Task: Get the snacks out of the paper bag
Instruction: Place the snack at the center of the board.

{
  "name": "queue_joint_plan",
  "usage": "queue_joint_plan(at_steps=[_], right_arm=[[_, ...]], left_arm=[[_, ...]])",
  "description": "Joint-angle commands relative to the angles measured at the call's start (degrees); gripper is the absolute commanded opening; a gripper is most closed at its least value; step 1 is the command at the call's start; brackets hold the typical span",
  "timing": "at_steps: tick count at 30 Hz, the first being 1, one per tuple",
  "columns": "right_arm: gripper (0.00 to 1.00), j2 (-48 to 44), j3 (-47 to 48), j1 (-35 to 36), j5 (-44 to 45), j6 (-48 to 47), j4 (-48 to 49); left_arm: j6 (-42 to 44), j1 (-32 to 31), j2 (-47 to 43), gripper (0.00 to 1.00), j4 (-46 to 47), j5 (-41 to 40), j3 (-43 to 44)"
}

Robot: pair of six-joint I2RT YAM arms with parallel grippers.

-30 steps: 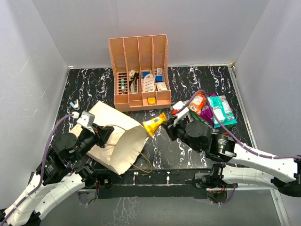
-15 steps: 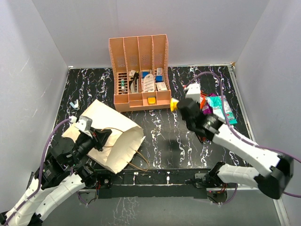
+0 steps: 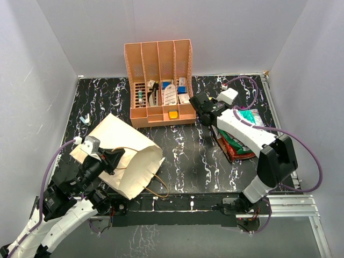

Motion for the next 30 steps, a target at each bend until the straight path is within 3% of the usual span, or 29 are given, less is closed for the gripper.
queue_joint_plan(at_steps=[1, 5, 10, 27, 30], right_arm=[[0.08, 3.52, 6.29, -1.15, 5.53, 25.69, -15.89], [0.08, 6.17, 8.23, -2.57, 3.77, 38.13, -20.41], [0.08, 7.09, 8.98, -3.36, 1.81, 45.61, -21.10], [0.18, 12.45, 11.85, -7.50, 0.26, 51.49, -22.25], [0.28, 12.79, 12.75, -7.44, -0.52, 50.16, -22.33]], left_arm=[[0.87, -0.16, -0.81, 0.00, 0.90, -0.40, -0.47], [0.97, -0.16, -1.31, 0.00, 0.90, -0.46, -0.65], [0.96, -0.16, -2.04, 0.00, 0.90, -0.75, -0.75], [1.05, -0.15, -2.88, 0.00, 1.08, -0.96, -1.08], [1.05, -0.16, -2.86, 0.00, 1.08, -1.13, -1.02]])
